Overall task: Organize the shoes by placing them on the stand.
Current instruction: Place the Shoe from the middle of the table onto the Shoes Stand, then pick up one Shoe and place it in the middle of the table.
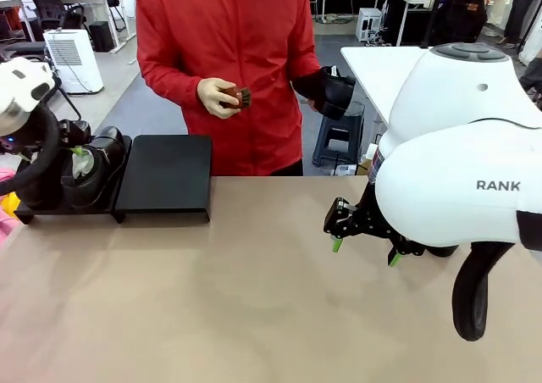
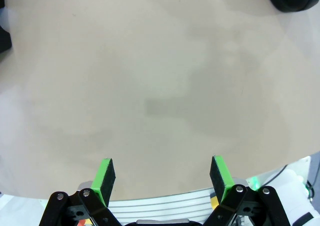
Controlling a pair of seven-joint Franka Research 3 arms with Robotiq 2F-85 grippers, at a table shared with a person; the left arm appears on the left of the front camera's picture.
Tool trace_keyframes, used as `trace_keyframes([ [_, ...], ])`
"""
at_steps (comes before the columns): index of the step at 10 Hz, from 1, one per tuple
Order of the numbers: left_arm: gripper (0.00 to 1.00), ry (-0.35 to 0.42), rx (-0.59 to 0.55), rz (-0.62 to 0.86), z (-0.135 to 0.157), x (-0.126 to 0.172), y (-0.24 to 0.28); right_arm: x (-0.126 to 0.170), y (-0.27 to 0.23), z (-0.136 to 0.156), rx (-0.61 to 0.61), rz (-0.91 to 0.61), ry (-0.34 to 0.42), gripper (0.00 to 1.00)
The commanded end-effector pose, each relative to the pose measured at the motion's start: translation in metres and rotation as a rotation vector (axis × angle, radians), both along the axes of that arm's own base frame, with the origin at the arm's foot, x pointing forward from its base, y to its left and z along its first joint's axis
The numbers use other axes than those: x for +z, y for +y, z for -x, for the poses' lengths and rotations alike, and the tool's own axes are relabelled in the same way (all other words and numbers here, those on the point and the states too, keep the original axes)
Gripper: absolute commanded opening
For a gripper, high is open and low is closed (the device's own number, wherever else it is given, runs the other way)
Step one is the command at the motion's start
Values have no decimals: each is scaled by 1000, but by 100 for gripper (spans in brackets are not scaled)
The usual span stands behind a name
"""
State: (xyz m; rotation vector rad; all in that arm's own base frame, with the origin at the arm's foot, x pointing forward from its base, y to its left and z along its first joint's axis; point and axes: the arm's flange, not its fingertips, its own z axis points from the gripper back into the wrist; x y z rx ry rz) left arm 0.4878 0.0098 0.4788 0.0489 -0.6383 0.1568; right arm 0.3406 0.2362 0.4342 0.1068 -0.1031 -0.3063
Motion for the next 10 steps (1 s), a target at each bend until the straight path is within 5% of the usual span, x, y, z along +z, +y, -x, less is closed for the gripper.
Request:
trace_keyframes([
  [1, 100, 5, -18, 9, -8, -11, -1, 2, 0, -1, 19, -8, 0, 100],
  [7, 100, 14, -10, 5, -7, -15, -3, 2, 0, -1, 19, -8, 0, 100],
  [10, 100, -114, -53, -13, 30, 40, -28, 2, 0, -1, 19, -8, 0, 100],
])
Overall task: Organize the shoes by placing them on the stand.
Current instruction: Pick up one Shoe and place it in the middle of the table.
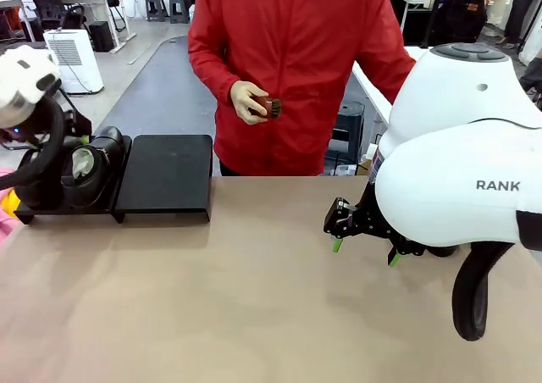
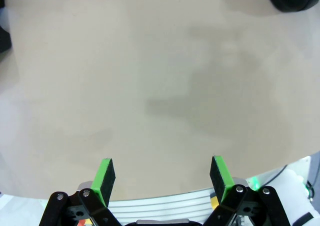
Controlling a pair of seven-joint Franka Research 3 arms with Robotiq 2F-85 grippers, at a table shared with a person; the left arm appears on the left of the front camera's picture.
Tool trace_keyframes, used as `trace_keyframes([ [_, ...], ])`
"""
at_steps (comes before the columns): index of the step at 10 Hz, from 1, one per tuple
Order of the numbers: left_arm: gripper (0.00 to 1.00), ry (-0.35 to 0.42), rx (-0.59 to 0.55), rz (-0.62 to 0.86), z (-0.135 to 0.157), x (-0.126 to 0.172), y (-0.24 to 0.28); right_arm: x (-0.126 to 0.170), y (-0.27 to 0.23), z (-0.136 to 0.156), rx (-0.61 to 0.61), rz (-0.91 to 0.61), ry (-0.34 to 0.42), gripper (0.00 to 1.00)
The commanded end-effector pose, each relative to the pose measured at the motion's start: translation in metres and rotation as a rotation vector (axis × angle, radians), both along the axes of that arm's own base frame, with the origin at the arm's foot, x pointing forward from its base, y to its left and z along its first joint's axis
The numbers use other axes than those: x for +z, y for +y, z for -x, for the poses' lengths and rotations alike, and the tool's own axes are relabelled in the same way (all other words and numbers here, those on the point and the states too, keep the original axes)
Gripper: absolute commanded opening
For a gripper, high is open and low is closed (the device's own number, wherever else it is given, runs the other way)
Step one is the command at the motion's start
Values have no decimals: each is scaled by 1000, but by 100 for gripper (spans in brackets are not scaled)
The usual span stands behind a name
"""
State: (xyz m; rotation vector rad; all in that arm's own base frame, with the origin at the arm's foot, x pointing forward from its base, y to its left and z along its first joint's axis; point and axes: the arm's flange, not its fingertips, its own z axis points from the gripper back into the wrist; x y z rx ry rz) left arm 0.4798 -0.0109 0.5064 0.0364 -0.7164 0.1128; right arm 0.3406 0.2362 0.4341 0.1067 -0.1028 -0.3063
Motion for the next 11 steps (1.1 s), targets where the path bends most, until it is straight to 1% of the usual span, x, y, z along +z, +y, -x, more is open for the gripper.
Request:
trace_keyframes([
  [1, 100, -65, -44, -8, 39, 24, -17, 3, 0, -1, 19, -9, 0, 100],
  [2, 100, -17, -112, 8, 54, 32, -28, 3, 0, -1, 19, -9, 0, 100],
  [4, 100, 124, -240, 85, 74, 42, -45, 3, 0, -1, 19, -9, 0, 100],
  [5, 100, 159, -332, 98, 80, 44, -59, 3, 0, -1, 19, -9, 0, 100],
  [6, 100, 253, -422, 124, 85, 40, -75, 3, 0, -1, 19, -9, 0, 100],
  [7, 100, 348, -467, 153, 87, 33, -87, 3, 0, -1, 19, -9, 0, 100],
  [8, 100, 437, -487, 191, 87, 23, -96, 3, 0, -1, 19, -9, 0, 100],
  [9, 100, 452, -468, 181, 86, 13, -105, 3, 0, -1, 19, -9, 0, 100],
  [10, 100, 485, -482, 200, 85, 6, -110, 3, 0, -1, 19, -9, 0, 100],
  [11, 100, 487, -489, 246, 84, 5, -109, 3, 0, -1, 19, -9, 0, 100],
])
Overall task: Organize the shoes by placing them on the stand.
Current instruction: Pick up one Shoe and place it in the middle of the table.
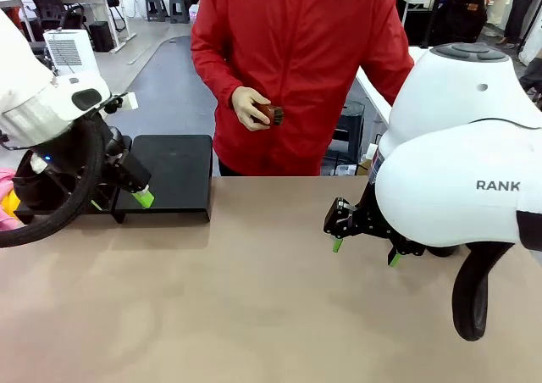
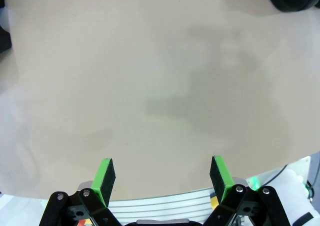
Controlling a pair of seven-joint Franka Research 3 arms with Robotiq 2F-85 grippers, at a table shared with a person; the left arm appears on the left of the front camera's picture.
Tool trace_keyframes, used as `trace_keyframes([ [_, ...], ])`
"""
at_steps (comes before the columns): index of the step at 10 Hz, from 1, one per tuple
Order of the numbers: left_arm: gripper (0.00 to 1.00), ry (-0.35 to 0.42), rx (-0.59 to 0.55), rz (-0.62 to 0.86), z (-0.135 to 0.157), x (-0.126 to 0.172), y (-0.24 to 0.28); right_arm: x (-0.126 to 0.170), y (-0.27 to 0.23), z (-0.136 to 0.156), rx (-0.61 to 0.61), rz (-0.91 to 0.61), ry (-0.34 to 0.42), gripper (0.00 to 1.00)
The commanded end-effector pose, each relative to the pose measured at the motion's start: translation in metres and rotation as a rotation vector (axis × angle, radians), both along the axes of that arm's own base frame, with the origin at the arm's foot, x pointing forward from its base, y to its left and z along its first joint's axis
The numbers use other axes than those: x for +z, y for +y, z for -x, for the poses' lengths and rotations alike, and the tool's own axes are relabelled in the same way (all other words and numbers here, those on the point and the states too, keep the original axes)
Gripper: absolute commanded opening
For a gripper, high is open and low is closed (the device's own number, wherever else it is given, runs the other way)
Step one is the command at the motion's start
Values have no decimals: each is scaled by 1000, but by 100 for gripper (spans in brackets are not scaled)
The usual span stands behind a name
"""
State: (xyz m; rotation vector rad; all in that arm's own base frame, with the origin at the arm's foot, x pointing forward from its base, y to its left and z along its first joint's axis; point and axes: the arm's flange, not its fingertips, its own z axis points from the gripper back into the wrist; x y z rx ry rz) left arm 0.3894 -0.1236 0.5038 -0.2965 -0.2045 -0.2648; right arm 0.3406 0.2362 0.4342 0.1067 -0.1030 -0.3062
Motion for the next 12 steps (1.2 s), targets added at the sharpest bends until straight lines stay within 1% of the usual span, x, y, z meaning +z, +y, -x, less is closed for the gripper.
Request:
trace_keyframes([
  [1, 100, -1, 34, 37, -12, 6, 14, 3, 0, -1, 19, -9, 0, 100],
  [2, 100, 0, 0, 0, 0, 0, 0, 3, 0, -1, 19, -9, 0, 100],
  [4, 100, 0, 0, 0, 0, 0, 0, 0, 0, 0, 0, 0, 0, 100],
  [5, 100, 0, 0, 0, 0, 0, 0, 13, -15, -6, 76, 31, -91, 100],
  [6, 100, 0, 0, 0, 0, 0, 0, 19, -30, -15, 146, 51, -123, 100],
  [7, 100, 0, 0, 0, 0, 0, 0, 22, -41, -24, 216, 71, -154, 100],
  [9, 100, 0, 0, 0, 0, 0, 0, 16, -56, -38, 370, 12, -161, 100],
  [10, 100, 0, 0, 0, 0, 0, 0, 10, -58, -45, 375, -65, -130, 100],
  [11, 100, 0, 0, 0, 0, 0, 0, 25, -48, -30, 278, 63, -149, 100],
  [12, 100, 0, 0, 0, 0, 0, 0, 25, -48, -30, 278, 63, -149, 100],
])
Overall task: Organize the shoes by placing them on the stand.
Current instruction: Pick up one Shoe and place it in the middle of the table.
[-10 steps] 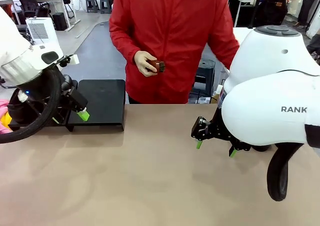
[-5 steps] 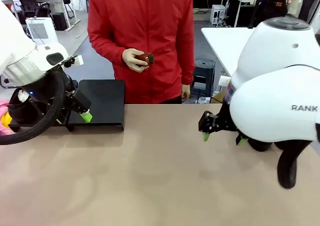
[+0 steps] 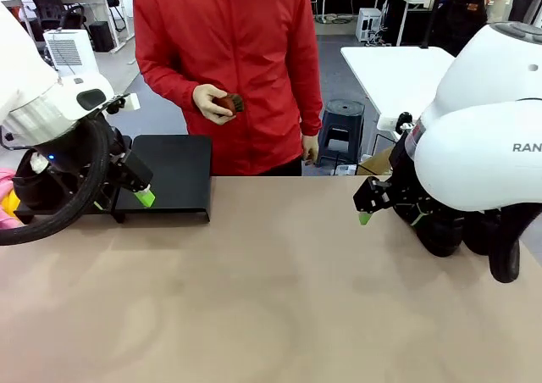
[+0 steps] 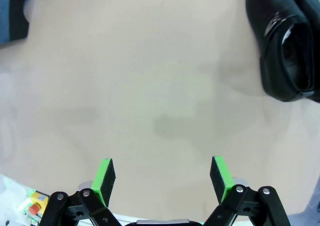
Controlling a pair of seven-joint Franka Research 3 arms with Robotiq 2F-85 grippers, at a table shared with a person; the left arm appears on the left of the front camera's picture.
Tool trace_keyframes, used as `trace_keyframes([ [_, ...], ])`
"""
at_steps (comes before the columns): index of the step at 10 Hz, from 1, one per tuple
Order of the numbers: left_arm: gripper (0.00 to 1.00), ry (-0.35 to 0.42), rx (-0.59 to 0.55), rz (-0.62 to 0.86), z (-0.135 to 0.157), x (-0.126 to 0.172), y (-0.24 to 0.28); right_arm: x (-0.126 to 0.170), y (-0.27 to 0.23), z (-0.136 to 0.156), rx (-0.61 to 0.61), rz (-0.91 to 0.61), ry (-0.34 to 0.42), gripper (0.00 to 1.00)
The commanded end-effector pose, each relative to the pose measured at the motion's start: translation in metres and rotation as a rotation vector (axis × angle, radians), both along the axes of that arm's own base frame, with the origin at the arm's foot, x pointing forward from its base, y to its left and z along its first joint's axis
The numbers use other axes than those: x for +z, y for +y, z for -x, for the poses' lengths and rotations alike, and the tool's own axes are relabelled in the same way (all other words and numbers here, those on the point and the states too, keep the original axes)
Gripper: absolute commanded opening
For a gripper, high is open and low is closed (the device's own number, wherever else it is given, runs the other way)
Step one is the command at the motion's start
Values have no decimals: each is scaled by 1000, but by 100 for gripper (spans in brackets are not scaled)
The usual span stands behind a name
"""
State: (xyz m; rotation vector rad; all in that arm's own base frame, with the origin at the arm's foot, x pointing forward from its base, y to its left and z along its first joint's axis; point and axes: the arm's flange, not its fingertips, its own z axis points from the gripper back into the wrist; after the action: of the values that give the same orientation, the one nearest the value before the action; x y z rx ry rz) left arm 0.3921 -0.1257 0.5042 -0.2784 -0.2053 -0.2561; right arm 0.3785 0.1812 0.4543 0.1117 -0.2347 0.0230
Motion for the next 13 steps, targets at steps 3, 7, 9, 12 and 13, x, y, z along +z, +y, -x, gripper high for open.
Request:
trace_keyframes([
  [3, 100, 2, -11, 17, 3, 0, 2, 2, 3, 3, -9, 5, 0, 100],
  [7, 100, 2, -11, 17, 3, 0, 2, -39, -33, -71, 191, 117, 63, 100],
  [9, 100, 2, -11, 17, 3, 0, 2, -49, -59, -88, 226, 120, 50, 100],
  [12, 100, 2, -11, 17, 3, 0, 2, -56, -97, -106, 229, 153, 50, 100],
  [13, 100, 2, -11, 17, 3, 0, 2, -50, -116, -112, 191, 158, 44, 100],
])
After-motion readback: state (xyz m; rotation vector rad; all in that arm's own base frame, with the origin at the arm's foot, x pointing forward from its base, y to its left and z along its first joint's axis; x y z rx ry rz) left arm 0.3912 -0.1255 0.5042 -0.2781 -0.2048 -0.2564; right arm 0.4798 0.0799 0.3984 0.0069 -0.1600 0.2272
